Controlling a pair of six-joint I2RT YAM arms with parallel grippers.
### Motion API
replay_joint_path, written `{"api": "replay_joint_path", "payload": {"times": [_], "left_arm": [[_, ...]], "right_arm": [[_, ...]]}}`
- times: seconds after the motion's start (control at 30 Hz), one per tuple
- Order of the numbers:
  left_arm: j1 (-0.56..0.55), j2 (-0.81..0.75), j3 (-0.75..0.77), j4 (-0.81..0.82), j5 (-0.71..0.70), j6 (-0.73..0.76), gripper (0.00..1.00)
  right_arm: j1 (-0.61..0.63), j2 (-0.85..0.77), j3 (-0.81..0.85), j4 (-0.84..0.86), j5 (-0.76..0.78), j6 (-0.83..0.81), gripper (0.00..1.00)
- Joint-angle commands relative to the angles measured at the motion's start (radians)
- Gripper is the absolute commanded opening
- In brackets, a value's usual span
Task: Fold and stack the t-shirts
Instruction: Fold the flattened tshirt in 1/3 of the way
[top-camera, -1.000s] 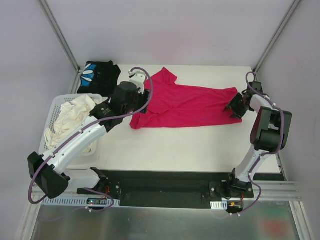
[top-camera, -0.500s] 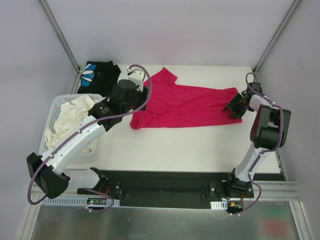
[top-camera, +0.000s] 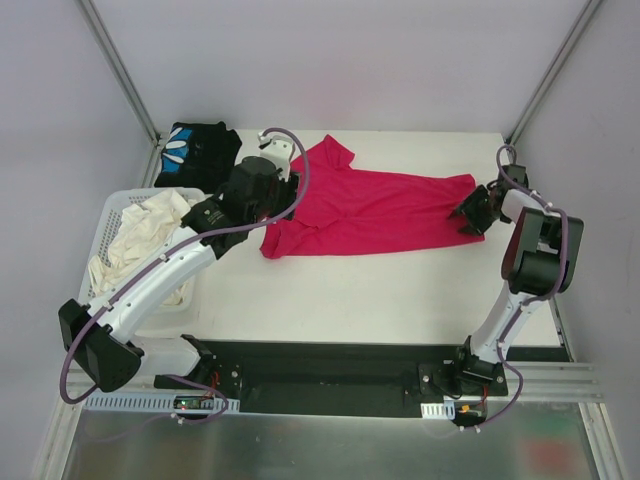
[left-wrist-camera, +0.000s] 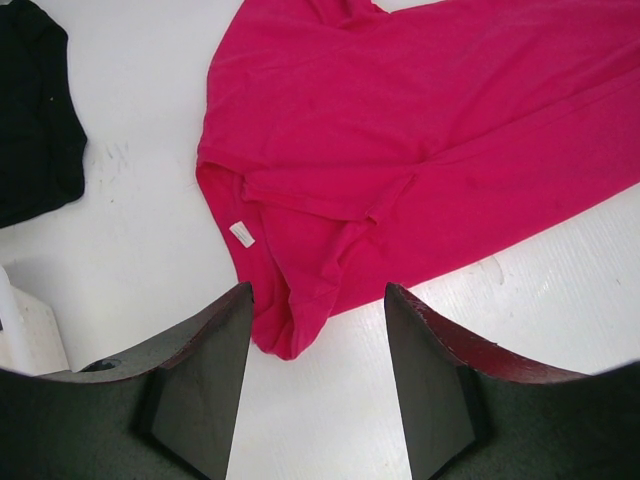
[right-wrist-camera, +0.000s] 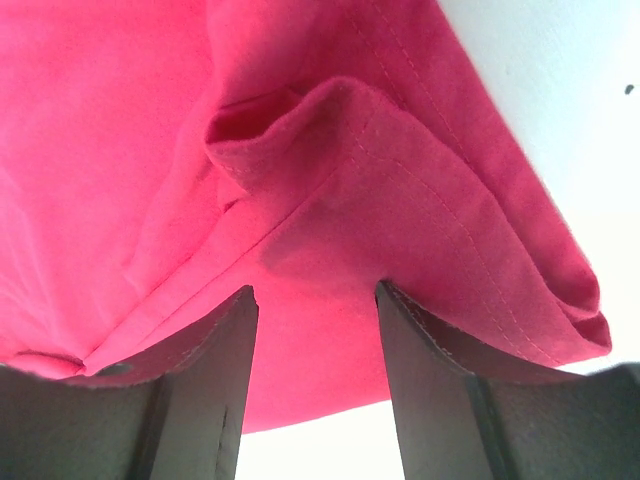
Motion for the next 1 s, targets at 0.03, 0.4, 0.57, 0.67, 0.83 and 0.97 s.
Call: {"api": "replay_joint_path", "payload": {"times": [0.03, 0.4, 0.57, 0.67, 0.83, 0.97], "left_arm": [[-0.009, 0.001, 0.046, 0.001, -0.011, 0.024, 0.54], [-0.009, -0.010, 0.048, 0.003, 0.023, 0.038, 0.54], [-0.009, -0.040, 0.022, 0.003, 0.027, 0.028, 0.54], [-0.009, -0.054, 0.002, 0.011, 0.019, 0.028, 0.54], [-0.009, -0.048, -0.004, 0.009, 0.012, 0.031, 0.55], [-0.009, -0.042, -0.012, 0.011, -0.005, 0.042, 0.55]], "right_arm": [[-0.022, -0.068, -0.107, -0.004, 0.050, 0.011, 0.55], [-0.021, -0.248, -0.285, -0.024, 0.080, 0.029, 0.55], [-0.021, -0.280, -0.274, -0.025, 0.079, 0.022, 0.54], [-0.021, -0.284, -0.186, -0.047, 0.086, 0.019, 0.55], [-0.030, -0.209, -0.001, -0.112, 0.096, -0.004, 0.53], [-0.039, -0.151, 0.123, -0.174, 0.132, -0.032, 0.47]]}}
